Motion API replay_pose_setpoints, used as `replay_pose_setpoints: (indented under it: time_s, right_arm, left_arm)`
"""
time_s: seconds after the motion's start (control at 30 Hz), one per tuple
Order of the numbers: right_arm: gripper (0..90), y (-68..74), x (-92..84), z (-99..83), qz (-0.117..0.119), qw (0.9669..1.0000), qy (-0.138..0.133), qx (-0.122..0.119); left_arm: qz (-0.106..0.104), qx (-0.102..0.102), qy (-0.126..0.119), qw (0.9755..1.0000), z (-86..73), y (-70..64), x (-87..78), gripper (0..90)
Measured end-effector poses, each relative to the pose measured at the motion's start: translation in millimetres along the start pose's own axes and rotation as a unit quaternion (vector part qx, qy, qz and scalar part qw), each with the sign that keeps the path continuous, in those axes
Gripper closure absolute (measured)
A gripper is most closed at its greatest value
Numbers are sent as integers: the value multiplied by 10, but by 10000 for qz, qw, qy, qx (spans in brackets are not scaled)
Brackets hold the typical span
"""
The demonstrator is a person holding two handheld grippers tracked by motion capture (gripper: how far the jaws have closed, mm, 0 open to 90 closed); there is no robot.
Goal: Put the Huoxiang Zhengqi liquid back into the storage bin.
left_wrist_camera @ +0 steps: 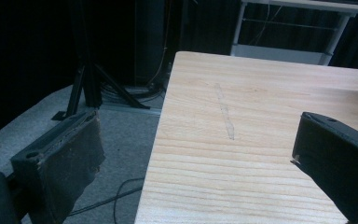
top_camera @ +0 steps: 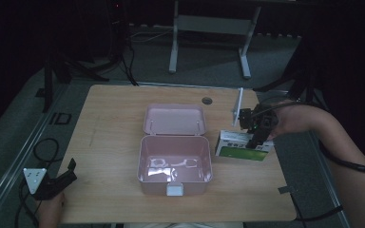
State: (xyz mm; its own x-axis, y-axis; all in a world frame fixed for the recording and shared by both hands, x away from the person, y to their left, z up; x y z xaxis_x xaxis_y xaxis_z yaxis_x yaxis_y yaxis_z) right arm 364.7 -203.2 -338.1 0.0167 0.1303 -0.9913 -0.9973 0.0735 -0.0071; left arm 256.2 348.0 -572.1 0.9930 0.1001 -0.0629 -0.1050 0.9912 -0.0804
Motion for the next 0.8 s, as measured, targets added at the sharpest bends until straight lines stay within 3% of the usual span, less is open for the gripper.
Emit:
replay_pose_setpoints:
  time_s: [0.33, 0.5, 0.8]
  right_arm:
    - [620, 102, -82, 354, 20, 9995, -100, -311]
    - [620, 130, -64, 501, 72, 9991, -121, -402]
    - [620, 164, 43, 858, -64, 9984, -147, -546]
  left_arm:
    - [-1, 37, -17, 10000, 0, -5, 0, 21]
    - [-8, 62, -25, 10000, 0, -10, -2, 21]
    - [-26, 56, -21, 10000, 0, -8, -1, 21]
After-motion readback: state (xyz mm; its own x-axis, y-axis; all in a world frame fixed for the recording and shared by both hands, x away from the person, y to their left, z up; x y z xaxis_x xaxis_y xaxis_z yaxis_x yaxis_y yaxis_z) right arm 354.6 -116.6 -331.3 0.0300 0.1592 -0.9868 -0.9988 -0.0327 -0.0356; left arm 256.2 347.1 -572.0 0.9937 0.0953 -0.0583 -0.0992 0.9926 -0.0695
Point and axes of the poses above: each handheld gripper's, and its own axes: x roughly forward along the jaws, z roughly out of its top, y roughly to its left, the point moved 4 cm from there along x, roughly forward along the jaws, and after that the axes turned 10 degrees about -y, right-handed, at the moved point
